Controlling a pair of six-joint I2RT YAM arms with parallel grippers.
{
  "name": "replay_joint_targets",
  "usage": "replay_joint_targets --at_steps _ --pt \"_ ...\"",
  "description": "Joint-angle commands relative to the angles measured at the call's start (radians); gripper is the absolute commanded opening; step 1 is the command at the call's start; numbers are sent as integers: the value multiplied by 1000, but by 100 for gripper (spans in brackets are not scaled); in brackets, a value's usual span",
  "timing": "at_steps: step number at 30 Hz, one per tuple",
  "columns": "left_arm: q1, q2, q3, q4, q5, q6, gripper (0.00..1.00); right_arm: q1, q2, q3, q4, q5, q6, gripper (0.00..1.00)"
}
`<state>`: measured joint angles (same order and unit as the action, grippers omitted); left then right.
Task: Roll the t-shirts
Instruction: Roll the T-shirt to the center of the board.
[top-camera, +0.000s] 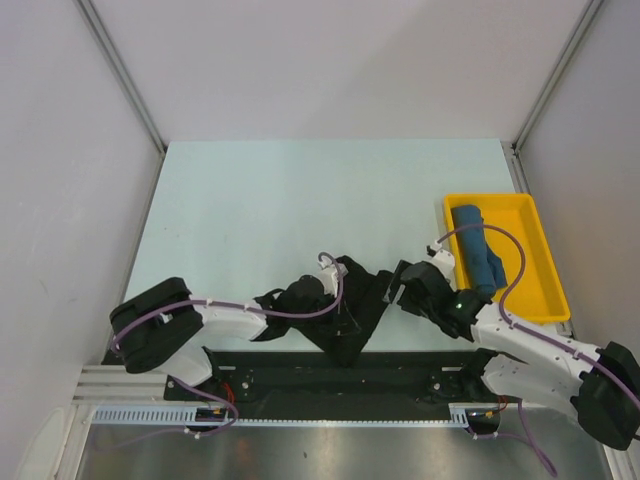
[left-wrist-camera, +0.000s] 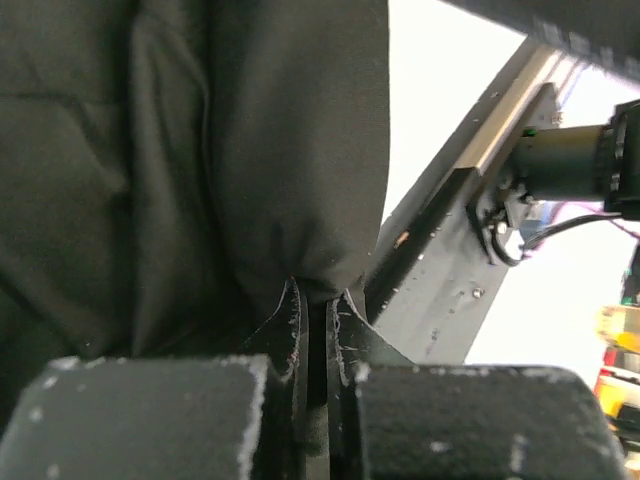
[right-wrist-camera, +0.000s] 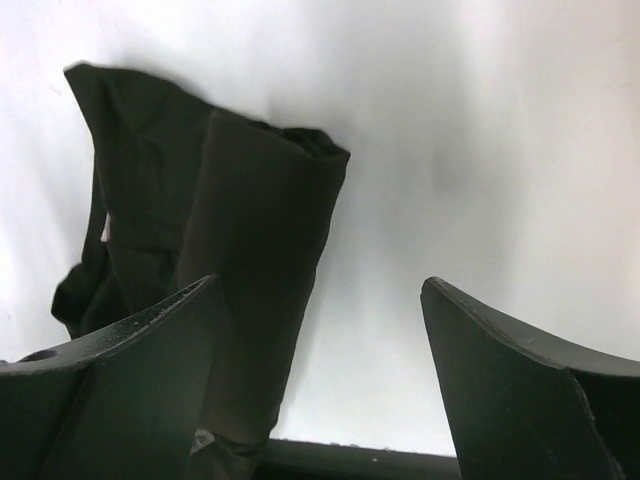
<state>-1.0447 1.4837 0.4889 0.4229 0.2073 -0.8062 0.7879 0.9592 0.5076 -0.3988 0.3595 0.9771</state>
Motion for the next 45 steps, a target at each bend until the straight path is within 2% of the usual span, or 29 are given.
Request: replay_joint_targets --at_steps 1,4,7,9,10,13,16,18,20,24,28,35,39,43,45 --pt "60 35 -47 89 89 -82 1 39 16 -1 21 38 41 85" --pt "81 39 -50 67 96 -82 2 53 73 -1 61 27 43 84" --pt "94 33 -35 30 101 -67 9 50 136 0 107 18 32 85" --pt "94 21 -20 -8 95 -47 18 37 180 2 155 -1 18 85" --pt "95 17 -16 -21 89 -42 26 31 196 5 179 -7 14 85" --pt "94 -13 2 -78 72 -21 39 20 252 29 193 -25 0 85" --pt "94 -69 25 -166 31 19 50 17 297 45 201 -31 -6 85" --pt "92 -103 49 -257 0 62 51 16 314 51 206 -39 -8 86" --pt "94 -164 79 -323 -63 102 59 13 338 58 206 -45 -9 86" --pt "60 -261 132 -504 -204 166 61 11 374 68 207 -54 -12 86" --pt "-26 -267 207 -593 -363 211 62 -1 404 74 204 -66 -20 86" --pt "-251 -113 348 -703 -584 233 64 -10 424 81 195 -77 -25 86" --pt "-314 34 439 -774 -705 226 66 -12 426 80 189 -80 -21 86" --pt "-344 133 494 -803 -746 229 66 -15 424 80 186 -85 -18 86" --pt "-353 161 501 -823 -772 220 62 -19 415 80 181 -86 -21 87"
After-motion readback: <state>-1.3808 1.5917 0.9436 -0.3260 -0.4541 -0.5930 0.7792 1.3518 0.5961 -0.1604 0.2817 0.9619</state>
